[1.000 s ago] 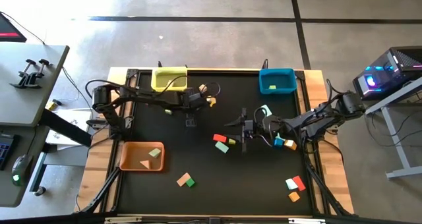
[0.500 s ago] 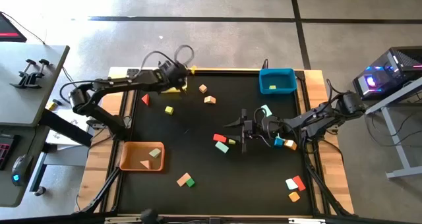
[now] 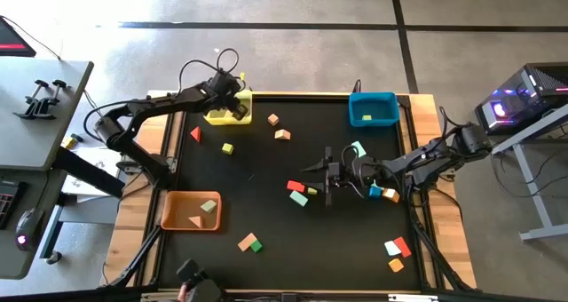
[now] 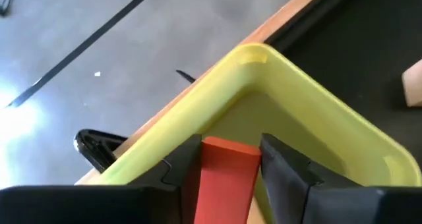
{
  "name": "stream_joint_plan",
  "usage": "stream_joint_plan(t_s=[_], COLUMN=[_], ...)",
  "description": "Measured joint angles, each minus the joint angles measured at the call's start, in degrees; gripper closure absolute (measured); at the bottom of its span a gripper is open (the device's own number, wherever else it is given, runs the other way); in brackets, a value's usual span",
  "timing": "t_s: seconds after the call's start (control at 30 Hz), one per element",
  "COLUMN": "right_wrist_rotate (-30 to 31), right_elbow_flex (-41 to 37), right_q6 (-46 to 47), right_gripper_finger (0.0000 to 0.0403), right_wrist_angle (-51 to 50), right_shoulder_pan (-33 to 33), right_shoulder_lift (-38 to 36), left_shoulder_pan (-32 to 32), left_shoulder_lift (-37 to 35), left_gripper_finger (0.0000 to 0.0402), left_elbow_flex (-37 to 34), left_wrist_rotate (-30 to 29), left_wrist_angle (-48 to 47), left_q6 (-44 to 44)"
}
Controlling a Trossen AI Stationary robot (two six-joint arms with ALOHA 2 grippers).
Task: Sort blocks by size
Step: Put the orange wooden block into the yellow bin, then put the blue wooden block into the blue bin
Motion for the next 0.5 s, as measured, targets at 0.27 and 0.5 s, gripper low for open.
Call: stream_joint_plan(t_s=[0.27,0.5], right_wrist_rotate=[0.0,0.0], right_elbow_flex=[0.0,0.0], right_q6=[-0.01,-0.03], right_gripper_finger=[0.022,0.022], right_wrist_angle=[-0.08,-0.73], right_shoulder_pan=[0.0,0.0], right_shoulder_lift=[0.02,0.02], left_shoulder_pan=[-0.04,-3.79], left_shoulder_lift=[-1.65,-2.21], left_gripper_finger=[0.0225,0.0223], left_elbow_flex=[0.04,0.07], left_wrist_rotate=[0.92,2.32], left_wrist_angle=[0.49,0.44], left_q6=[0.01,-1.42])
